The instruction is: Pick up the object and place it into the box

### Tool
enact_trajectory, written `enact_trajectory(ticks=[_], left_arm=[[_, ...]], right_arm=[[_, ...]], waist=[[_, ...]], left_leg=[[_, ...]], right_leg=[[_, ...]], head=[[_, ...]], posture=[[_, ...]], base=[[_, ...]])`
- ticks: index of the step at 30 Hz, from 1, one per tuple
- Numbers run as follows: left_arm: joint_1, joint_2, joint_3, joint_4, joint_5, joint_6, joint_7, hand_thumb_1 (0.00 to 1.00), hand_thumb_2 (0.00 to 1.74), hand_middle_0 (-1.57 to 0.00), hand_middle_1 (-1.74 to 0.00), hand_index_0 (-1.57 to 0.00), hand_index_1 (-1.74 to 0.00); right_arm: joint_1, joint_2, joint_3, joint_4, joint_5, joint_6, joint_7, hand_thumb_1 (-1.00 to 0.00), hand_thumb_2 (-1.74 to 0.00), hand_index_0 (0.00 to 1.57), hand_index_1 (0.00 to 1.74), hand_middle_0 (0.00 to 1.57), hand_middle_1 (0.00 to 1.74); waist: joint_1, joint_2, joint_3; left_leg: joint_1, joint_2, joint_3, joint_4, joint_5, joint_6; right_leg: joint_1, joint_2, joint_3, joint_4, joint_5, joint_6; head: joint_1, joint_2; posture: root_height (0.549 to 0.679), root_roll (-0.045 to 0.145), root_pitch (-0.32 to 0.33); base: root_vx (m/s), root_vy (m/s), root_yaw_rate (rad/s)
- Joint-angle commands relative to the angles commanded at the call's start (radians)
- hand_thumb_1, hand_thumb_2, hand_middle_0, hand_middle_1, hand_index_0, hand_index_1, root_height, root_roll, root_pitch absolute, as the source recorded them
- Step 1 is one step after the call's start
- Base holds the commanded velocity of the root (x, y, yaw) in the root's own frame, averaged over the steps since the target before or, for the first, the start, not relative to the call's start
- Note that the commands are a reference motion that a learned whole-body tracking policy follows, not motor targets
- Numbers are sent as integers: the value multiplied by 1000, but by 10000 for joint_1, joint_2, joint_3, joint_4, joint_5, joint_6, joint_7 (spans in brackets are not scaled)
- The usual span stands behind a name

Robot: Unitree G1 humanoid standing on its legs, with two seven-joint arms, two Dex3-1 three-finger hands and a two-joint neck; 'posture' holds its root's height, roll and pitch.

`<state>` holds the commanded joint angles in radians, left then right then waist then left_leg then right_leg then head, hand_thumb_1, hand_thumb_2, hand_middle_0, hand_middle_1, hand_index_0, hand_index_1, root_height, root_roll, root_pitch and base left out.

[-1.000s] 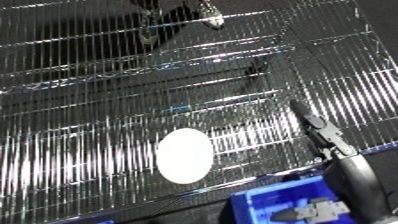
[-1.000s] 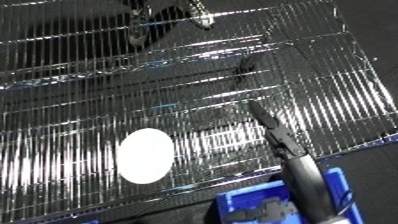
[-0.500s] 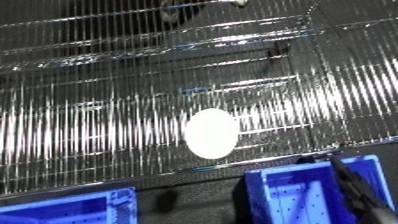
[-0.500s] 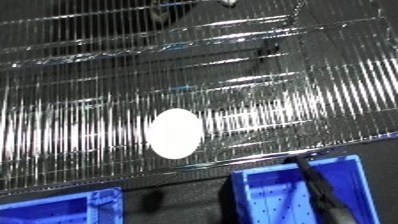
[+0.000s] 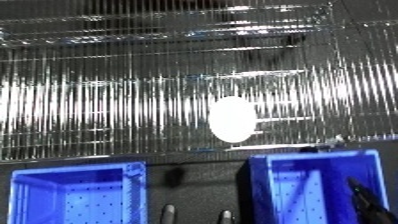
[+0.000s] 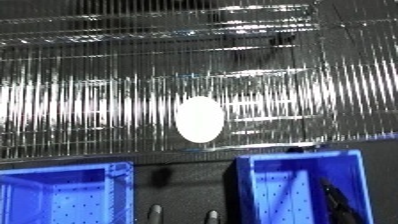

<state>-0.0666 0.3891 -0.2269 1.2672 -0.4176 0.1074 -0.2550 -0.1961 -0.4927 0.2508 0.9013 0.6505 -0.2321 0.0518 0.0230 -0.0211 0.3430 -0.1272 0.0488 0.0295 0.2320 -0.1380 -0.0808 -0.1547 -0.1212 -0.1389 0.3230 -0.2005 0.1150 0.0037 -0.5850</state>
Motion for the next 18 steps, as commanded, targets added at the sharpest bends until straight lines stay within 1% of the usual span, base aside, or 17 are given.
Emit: enact_trajectory(ticks=[1, 2, 3, 5, 6, 7, 8, 9, 11, 14, 15, 18], left_arm=[[11, -22, 9, 67, 72, 28, -16, 0, 0, 0, 0, 0, 0], [35, -86, 38, 218, 229, 70, -32, 0, 0, 0, 0, 0, 0], [35, -86, 38, 218, 229, 70, -32, 0, 0, 0, 0, 0, 0], [65, -157, 69, 354, 385, 72, -25, 0, 0, 0, 0, 0, 0], [100, -221, 107, 477, 539, 37, 2, 0, 0, 0, 0, 0, 0], [100, -221, 107, 477, 539, 37, 2, 0, 0, 0, 0, 0, 0], [115, -266, 162, 594, 707, -4, 41, 0, 0, 0, 0, 0, 0], [108, -279, 190, 638, 768, -17, 65, 0, 0, 0, 0, 0, 0], [96, -304, 260, 702, 900, -45, 136, 0, 0, 0, 0, 0, 0], [112, -338, 387, 758, 1066, -113, 280, 0, 0, 0, 0, 0, 0], [119, -347, 425, 773, 1106, -137, 331, 0, 0, 0, 0, 0, 0], [126, -365, 500, 813, 1166, -185, 442, 0, 0, 0, 0, 0, 0]], right_arm=[[29, 76, -9, 303, -13, 94, 105, 0, 0, 0, 0, 0, 0], [101, 252, -34, 937, -28, 286, 333, 0, 0, 0, 0, 0, 0], [101, 252, -34, 937, -28, 286, 333, 0, 0, 0, 0, 0, 0], [198, 429, -84, 1496, 53, 502, 565, 0, 0, 0, 0, 0, 0], [296, 614, -179, 2042, 279, 763, 853, 0, 0, 0, 0, 0, 0], [296, 614, -179, 2042, 279, 763, 853, 0, 0, 0, 0, 0, 0], [387, 828, -301, 2644, 483, 1147, 1169, 0, 0, 0, 0, 0, 0], [406, 921, -340, 2888, 512, 1350, 1279, 0, 0, 0, 0, 0, 0], [468, 1101, -399, 3292, 508, 1790, 1446, 0, 0, 0, 0, 0, 0], [579, 1294, -463, 3704, 490, 2282, 1585, 0, 0, 0, 0, 0, 0], [614, 1338, -485, 3819, 478, 2404, 1606, 0, 0, 0, 0, 0, 0], [685, 1427, -540, 4101, 402, 2625, 1614, 0, 0, 0, 0, 0, 0]], waist=[[18, -1, -119], [64, -2, -383], [64, -2, -383], [118, 0, -642], [175, 10, -896], [175, 10, -896], [231, 25, -1162], [251, 32, -1266], [292, 46, -1473], [343, 67, -1749], [354, 73, -1832], [364, 103, -2026]], left_leg=[[167, 15, 2, -246, 68, -26], [518, 45, 7, -797, 227, -89], [518, 45, 7, -797, 227, -89], [834, 74, 14, -1309, 376, -146], [1109, 110, 36, -1743, 510, -198], [1109, 110, 36, -1743, 510, -198], [1356, 150, 66, -2108, 623, -236], [1441, 167, 84, -2219, 659, -248], [1602, 194, 111, -2398, 704, -262], [1836, 230, 150, -2627, 754, -281], [1912, 243, 164, -2707, 773, -289], [2114, 283, 204, -2950, 842, -308]], right_leg=[[194, 14, -30, -264, 68, 18], [614, 42, -96, -846, 229, 62], [614, 42, -96, -846, 229, 62], [988, 59, -151, -1375, 392, 110], [1299, 58, -207, -1815, 552, 162], [1299, 58, -207, -1815, 552, 162], [1567, 45, -260, -2190, 702, 207], [1661, 37, -283, -2306, 748, 219], [1837, 20, -334, -2510, 819, 236], [2077, 5, -406, -2771, 911, 255], [2153, 2, -423, -2859, 945, 264], [2330, -9, -451, -3102, 1050, 299]], head=[[3, -172], [49, -489], [49, -489], [114, -851], [127, -1080], [127, -1080], [212, -1402], [241, -1486], [315, -1841], [365, -2201], [365, -2283], [350, -2495]], posture=[[672, 39, 25], [674, 38, 24], [674, 38, 24], [676, 38, 24], [676, 36, 22], [676, 36, 22], [677, 35, 20], [677, 34, 19], [677, 33, 16], [676, 31, 9], [676, 30, 7], [675, 29, 3]], base=[[100, -3, 31], [109, -3, 23], [109, -3, 23], [102, -3, 24], [86, -3, 21], [86, -3, 21], [92, -2, 9], [72, 0, -12], [77, 3, -14], [82, 6, -15], [78, 8, -17], [58, 10, -21]])
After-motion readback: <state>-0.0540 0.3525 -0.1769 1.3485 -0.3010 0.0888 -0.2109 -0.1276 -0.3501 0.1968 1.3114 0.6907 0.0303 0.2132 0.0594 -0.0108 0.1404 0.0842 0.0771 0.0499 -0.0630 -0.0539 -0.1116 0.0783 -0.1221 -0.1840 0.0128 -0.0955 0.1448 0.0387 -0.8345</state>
